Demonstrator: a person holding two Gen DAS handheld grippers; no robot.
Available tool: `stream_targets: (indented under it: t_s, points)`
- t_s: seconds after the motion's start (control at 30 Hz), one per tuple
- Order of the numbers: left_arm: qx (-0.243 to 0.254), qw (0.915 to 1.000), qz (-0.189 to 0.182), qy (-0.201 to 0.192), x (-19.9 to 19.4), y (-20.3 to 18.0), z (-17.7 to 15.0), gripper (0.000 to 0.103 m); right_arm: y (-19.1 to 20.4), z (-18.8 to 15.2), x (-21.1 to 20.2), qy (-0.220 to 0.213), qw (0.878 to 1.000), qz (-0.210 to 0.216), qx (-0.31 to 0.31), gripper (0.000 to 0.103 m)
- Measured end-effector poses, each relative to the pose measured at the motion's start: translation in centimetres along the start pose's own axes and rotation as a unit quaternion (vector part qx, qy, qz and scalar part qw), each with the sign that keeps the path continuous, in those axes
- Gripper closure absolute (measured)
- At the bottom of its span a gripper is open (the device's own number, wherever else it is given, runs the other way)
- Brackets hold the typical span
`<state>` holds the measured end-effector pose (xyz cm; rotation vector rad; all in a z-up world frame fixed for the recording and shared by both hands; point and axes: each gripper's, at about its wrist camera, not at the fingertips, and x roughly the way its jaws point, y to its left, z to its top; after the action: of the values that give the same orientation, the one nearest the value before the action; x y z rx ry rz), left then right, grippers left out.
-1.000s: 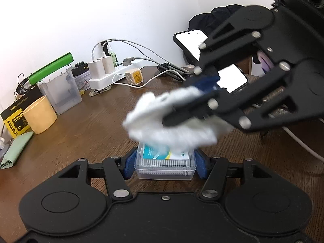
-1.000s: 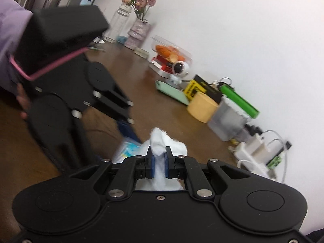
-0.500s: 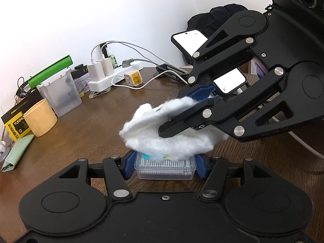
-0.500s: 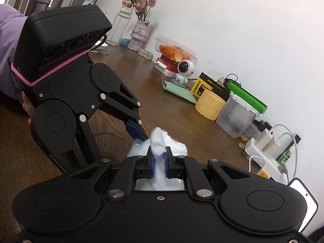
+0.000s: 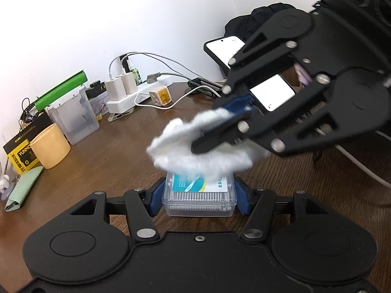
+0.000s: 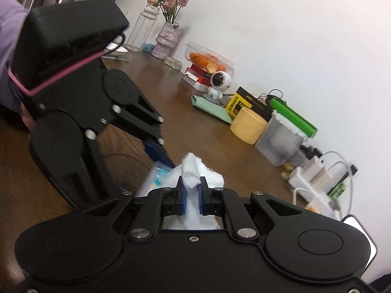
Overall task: Clean container
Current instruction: 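Wipe the box lid with the right gripper while the left rolls the box, then press the cotton down onto the box lid and rub with the right gripper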
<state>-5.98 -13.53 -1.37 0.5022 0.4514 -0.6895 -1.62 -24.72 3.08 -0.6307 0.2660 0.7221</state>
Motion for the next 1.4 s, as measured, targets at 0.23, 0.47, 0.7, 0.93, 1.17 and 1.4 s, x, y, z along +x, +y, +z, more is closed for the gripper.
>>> stream_targets:
  t_s: [0.23,0.47,0.7,0.93,1.17,1.4]
  points:
    - [0.001,1.0,0.001,0.0,0.0,0.0,0.0,0.046,-1.6,-0.2,0.6,0.002,0.999,-0.012,-0.032,0.094]
    - [0.0,1.0,-0.001,0.0,-0.1,0.0,0.0,0.046,-2.0,-0.7,1.2,0.005,1.0,-0.003,-0.022,0.094]
    - [0.015,0.9999,0.007,-0.003,-0.2,-0.5,0.0,0.046,-1.9,0.1,0.1,-0.004,1.0,0.005,0.015,0.094]
    - [0.035,0.9992,0.016,-0.007,-0.2,-1.1,0.0,0.046,-2.7,-0.2,0.6,0.024,0.993,0.025,0.115,0.094]
    - [0.051,0.9983,0.027,-0.011,-0.3,-1.7,0.0,0.046,-0.5,1.1,0.1,0.008,0.988,0.088,0.126,0.094]
    - [0.058,0.9979,0.025,-0.014,-0.4,-2.0,0.0,0.046,-2.0,1.1,1.2,0.03,0.99,0.011,0.136,0.094]
